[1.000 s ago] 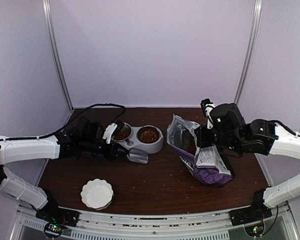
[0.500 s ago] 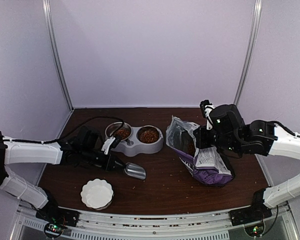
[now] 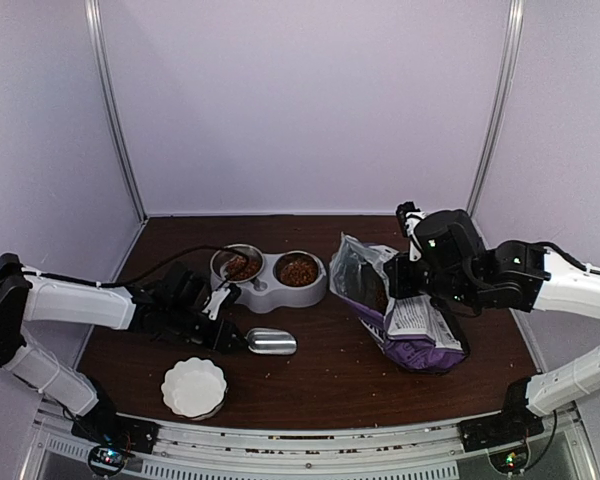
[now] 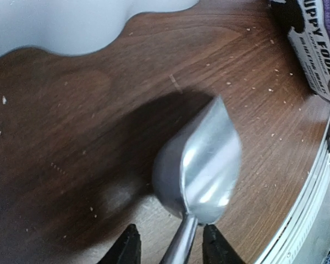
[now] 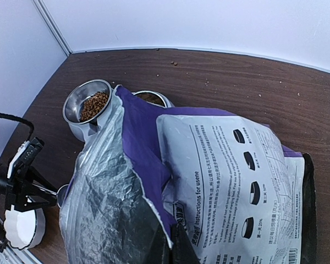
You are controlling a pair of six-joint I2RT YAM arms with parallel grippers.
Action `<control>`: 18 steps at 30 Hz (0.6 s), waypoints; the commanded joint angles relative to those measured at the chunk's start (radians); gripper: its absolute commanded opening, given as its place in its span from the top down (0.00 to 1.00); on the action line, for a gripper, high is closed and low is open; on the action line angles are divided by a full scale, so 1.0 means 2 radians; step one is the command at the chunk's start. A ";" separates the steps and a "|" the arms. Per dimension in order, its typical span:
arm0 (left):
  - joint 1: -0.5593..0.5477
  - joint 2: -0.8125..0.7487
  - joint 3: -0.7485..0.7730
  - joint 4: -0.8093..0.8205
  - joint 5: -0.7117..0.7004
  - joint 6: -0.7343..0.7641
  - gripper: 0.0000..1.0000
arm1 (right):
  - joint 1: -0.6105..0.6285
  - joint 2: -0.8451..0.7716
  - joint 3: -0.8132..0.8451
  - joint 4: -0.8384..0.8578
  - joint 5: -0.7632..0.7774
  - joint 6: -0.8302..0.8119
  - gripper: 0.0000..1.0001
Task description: Serve the pet food
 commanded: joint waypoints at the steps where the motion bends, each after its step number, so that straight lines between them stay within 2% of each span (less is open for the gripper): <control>1: 0.002 -0.006 0.004 -0.017 -0.027 0.000 0.55 | -0.003 0.004 0.008 0.000 0.007 0.001 1.00; 10: 0.002 -0.031 0.010 -0.043 -0.054 0.003 0.25 | -0.003 0.001 0.010 -0.002 0.008 -0.002 1.00; 11: 0.002 -0.035 0.011 -0.050 -0.063 0.004 0.21 | -0.003 0.001 0.011 -0.002 0.008 -0.003 1.00; 13: 0.002 -0.044 0.014 -0.062 -0.078 0.006 0.05 | -0.003 0.000 0.012 -0.004 0.010 -0.005 1.00; 18: 0.002 -0.063 0.017 -0.086 -0.108 0.010 0.02 | -0.004 -0.002 0.013 -0.007 0.013 -0.009 1.00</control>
